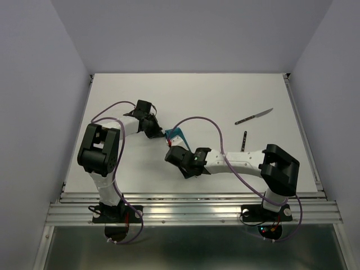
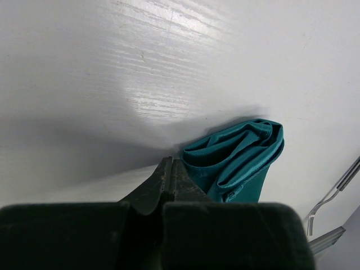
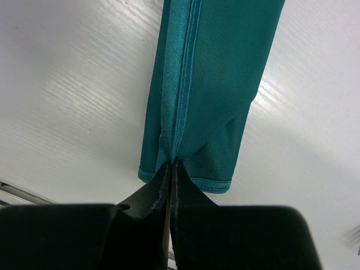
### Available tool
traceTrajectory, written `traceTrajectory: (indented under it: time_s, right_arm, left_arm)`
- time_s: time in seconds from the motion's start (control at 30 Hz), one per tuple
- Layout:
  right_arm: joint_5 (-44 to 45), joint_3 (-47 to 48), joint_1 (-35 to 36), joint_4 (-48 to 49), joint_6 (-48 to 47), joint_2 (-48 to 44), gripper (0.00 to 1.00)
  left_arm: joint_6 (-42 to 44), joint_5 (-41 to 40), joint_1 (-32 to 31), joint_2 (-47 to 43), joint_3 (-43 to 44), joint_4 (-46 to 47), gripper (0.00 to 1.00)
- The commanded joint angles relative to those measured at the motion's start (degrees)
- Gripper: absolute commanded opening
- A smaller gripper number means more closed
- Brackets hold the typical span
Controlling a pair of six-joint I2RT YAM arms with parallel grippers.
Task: Fold the napkin into a case and place the utensils inside
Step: Smooth out the smaller rectangle-folded napkin at the center of the board, then move the smaller rectangle-folded napkin to the center of the board.
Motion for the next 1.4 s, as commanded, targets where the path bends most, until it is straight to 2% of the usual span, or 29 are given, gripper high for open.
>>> traceTrajectory:
  time_s: [0.0, 0.3, 0.4, 0.5, 0.53, 0.63, 0.77, 0.9, 1.03, 1.17, 1.37]
  right_arm:
    - [0.54, -1.56, 1.01, -0.86, -0.27, -1.99, 0.01]
    - [0.19, -4.90, 1.01, 2.03, -0.80, 0.12, 0.01]
    - [0.62, -4.90, 1.01, 1.95, -0.45, -0.31, 0.10]
    - [1.77, -5.08, 1.01, 2.04, -0.01, -2.68, 0.37]
    - [2.46, -5.08, 1.01, 2.04, -0.01, -4.78, 0.42]
    - [3.52, -4.38, 1.01, 2.04, 0.25, -8.56, 0.48]
    - [5.10, -3.41, 1.01, 2.92, 1.66, -11.04, 0.52]
    - [3.71, -2.00, -1.70, 3.18, 5.61, -9.29, 0.43]
    - [-1.02, -2.61, -4.61, 4.49, 9.83, -8.40, 0.20]
    - [-6.22, -6.21, -5.15, 6.78, 13.26, -9.02, 0.07]
    - [-10.45, -11.84, -5.15, 9.33, 16.08, -9.46, 0.01]
  left_arm:
    - [-0.02, -0.30, -0.45, -0.52, 2.48, -0.31, 0.00]
    - [-0.11, -0.13, -0.98, -0.08, 2.83, -0.40, 0.00]
    - [-0.02, -0.13, -1.07, -0.69, 3.01, -0.49, 0.00]
    - [0.16, -0.21, -1.07, -1.66, 3.10, -1.02, 0.00]
    - [0.16, -0.48, -1.07, -2.35, 3.27, -1.54, 0.00]
    - [0.60, -1.27, -0.98, -3.85, 3.80, -2.69, 0.00]
    - [0.86, -1.71, -0.89, -4.91, 4.42, -3.21, 0.00]
    - [1.12, -0.92, -0.89, -4.30, 5.99, -3.57, 0.00]
    - [3.93, -3.62, -2.99, -5.52, 8.71, -5.05, 0.00]
    - [6.13, -6.02, -4.14, -6.93, 9.78, -6.20, 0.00]
    - [7.89, -3.38, -5.55, -5.09, 9.69, -5.50, 0.00]
